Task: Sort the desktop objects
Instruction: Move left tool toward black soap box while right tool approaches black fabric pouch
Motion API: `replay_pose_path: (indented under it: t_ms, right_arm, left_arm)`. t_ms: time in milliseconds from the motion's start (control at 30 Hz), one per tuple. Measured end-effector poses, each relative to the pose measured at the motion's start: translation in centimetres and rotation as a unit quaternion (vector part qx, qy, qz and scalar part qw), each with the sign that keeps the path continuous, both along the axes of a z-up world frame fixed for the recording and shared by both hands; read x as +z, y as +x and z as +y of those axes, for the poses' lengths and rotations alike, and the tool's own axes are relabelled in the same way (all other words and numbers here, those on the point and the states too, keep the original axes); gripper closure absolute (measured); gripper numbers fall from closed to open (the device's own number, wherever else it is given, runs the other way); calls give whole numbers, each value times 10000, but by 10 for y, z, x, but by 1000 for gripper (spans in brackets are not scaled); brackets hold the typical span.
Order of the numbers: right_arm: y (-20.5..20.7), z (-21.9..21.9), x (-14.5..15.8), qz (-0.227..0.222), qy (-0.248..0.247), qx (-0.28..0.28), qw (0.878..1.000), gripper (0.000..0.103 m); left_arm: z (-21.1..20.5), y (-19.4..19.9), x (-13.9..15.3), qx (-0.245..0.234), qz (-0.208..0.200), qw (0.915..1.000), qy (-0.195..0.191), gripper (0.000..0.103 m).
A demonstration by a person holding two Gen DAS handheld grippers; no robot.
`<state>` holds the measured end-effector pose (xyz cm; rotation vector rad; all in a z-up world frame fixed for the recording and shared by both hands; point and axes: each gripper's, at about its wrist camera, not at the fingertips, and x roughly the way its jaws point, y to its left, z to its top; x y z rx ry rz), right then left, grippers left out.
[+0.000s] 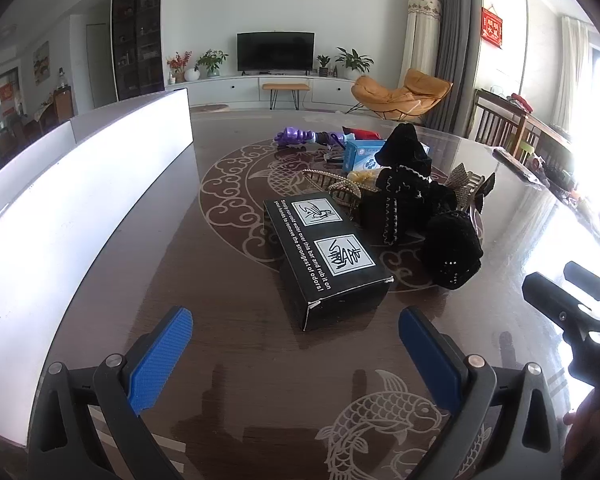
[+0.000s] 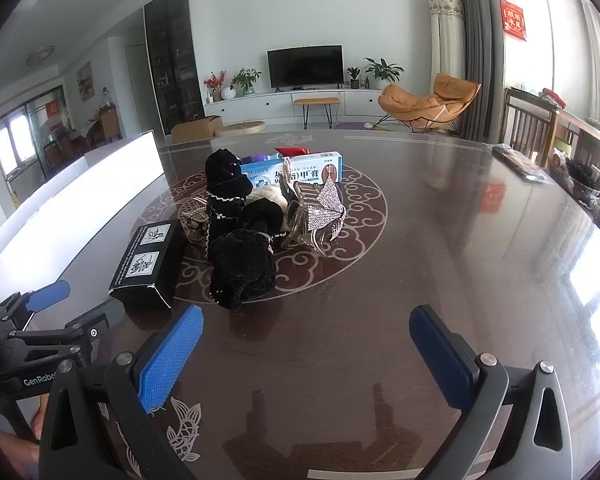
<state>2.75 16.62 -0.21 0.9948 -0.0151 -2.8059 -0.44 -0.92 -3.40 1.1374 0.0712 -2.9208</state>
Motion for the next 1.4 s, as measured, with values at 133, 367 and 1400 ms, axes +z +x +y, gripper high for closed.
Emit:
replay_pose_path:
  t_ms: [133,367,1400]
  right_arm:
    - [-8,-4,-8,-103,-24,-40,9999,0]
    - [-11,-23,-15,-79,371,106,9992,0]
    - [-7,-8,-19,-27,-258,346,9991,0]
  left_arm:
    - [-1,-2,-1,-1,-33,10000,56,0]
    - [1,-5,-5,-174,-102,9997,103,0]
    - [4,-31,-23,237,-813,9962,-222,0]
